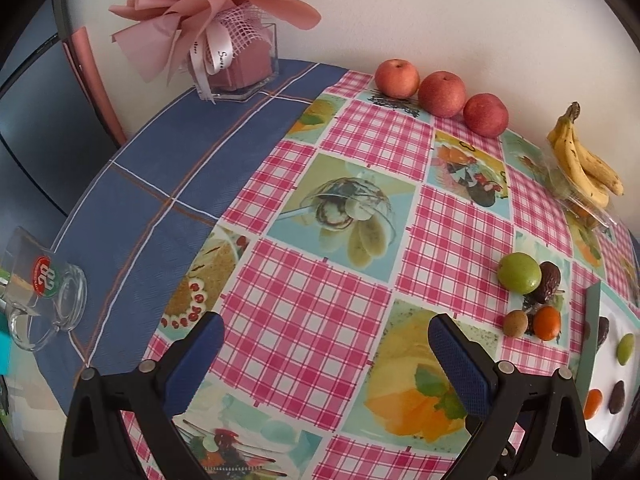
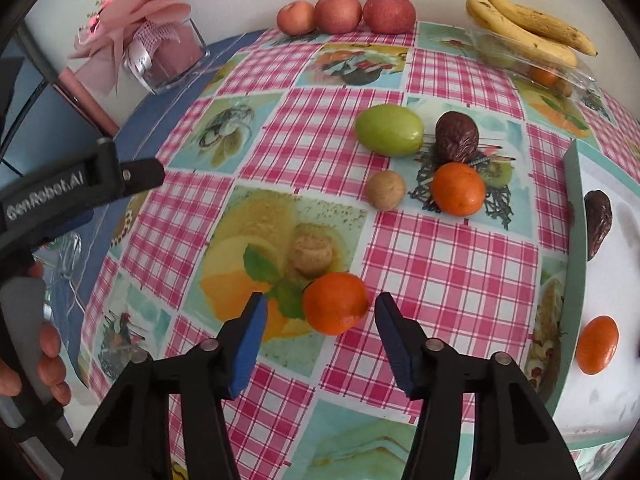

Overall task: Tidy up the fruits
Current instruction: 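Grasp an orange with the right tool while the left tool grasps a small brown fruit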

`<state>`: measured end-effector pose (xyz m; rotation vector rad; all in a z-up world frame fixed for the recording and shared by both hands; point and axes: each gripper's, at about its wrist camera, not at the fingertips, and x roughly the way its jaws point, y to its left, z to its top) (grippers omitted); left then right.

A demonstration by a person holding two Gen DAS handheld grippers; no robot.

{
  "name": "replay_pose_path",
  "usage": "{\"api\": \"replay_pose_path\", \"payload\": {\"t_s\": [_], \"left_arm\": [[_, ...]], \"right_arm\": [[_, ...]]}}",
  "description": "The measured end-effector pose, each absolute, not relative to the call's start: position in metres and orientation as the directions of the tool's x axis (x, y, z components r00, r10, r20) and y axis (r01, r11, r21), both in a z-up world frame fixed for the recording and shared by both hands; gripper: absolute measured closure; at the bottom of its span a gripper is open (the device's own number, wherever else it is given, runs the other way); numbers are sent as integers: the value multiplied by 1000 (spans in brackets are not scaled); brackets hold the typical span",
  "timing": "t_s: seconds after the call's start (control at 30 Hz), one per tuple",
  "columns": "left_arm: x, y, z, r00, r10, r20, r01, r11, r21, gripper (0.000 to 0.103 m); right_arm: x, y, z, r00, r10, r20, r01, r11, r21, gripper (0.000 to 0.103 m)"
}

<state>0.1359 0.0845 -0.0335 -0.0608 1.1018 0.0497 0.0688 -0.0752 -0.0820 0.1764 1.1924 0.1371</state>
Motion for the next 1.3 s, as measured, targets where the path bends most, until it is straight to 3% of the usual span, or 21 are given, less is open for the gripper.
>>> {"api": "replay_pose_path", "payload": {"t_s": [0.13,0.2,0.63,0.77,0.83,1.0,1.3], "left_arm": [[137,84,-36,439,-8,-898,-69,997,-43,0],[137,83,-38,431,-15,-902,-68,996,-49,0],[137,51,-57,360,-92,-929,19,996,-91,3],[136,38,-61,329,-150,-932,51,989,-141,16],[135,32,-66,288,-235,-928,64,972,-226,25],[132,11,-78,217,-312,-925,97,950,-298,55],[129,-5,-82,191,-354,-915,133,933,-333,78]], "right_arm": [[69,-77,-85,359,188,-914,-6,980,199,56],[69,-78,-85,359,176,-916,-1,982,188,66],[66,-101,-80,383,144,-912,76,979,187,67],[60,-121,-77,396,128,-909,139,971,197,67],[57,-132,-75,401,106,-910,173,967,189,67],[51,-157,-69,417,74,-906,238,953,187,67],[47,-173,-62,437,83,-896,264,940,216,67]]}}
